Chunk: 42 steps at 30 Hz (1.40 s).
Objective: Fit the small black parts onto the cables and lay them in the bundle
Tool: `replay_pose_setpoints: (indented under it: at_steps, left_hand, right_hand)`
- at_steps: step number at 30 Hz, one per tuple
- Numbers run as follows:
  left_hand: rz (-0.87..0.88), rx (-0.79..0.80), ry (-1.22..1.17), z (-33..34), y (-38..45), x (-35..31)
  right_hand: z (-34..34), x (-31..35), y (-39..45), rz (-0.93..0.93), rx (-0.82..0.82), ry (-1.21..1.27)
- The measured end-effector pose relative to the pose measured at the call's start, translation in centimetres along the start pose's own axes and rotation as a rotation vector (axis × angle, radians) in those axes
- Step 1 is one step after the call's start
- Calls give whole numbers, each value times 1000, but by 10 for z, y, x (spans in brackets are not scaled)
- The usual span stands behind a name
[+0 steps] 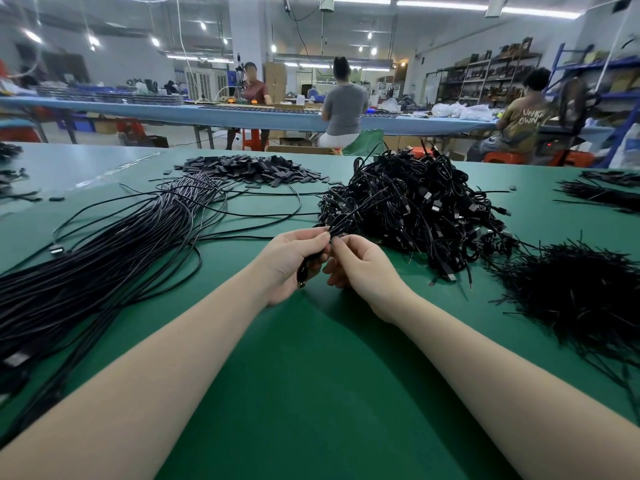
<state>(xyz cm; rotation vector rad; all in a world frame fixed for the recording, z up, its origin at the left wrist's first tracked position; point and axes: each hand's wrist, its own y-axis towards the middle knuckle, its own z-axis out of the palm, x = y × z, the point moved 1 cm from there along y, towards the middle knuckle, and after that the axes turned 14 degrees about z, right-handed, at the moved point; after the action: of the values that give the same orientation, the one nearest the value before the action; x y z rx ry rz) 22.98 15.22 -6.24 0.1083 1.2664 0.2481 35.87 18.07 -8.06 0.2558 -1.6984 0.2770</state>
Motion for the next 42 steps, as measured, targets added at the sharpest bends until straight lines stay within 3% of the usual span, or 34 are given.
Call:
replay_pose_setpoints:
  at_steps: [5, 13, 16, 21, 23, 26, 29, 33, 42]
  left_hand:
    - [27, -20, 34, 0, 2, 4]
    - [91, -48, 117, 4, 2, 12]
    - [92, -35, 160, 6, 1, 9]
    - [-19, 70, 532, 9, 0, -6]
    - [-158, 115, 546, 5, -1, -15]
    - [-269, 178, 471, -1, -2, -23]
    - [-98, 137, 498, -1, 1, -21]
    - [121, 154, 386, 6, 2, -18]
    - [237, 151, 498, 6, 2, -16]
  right_hand:
    - [-5, 2, -1, -1, -54, 36]
    - [-15, 4, -1, -135, -151, -268]
    - [-16, 8, -3, -330, -288, -477]
    - [-18, 18, -11, -817, -547, -1047]
    - [-20, 20, -12, -953, -545, -1167]
    - [-19, 23, -11, -1039, -441, -1094]
    - [-16, 18, -13, -898, -286, -759]
    - [-19, 8, -7, -562, -281, -419]
    - [-21, 9, -2, -366, -252, -307]
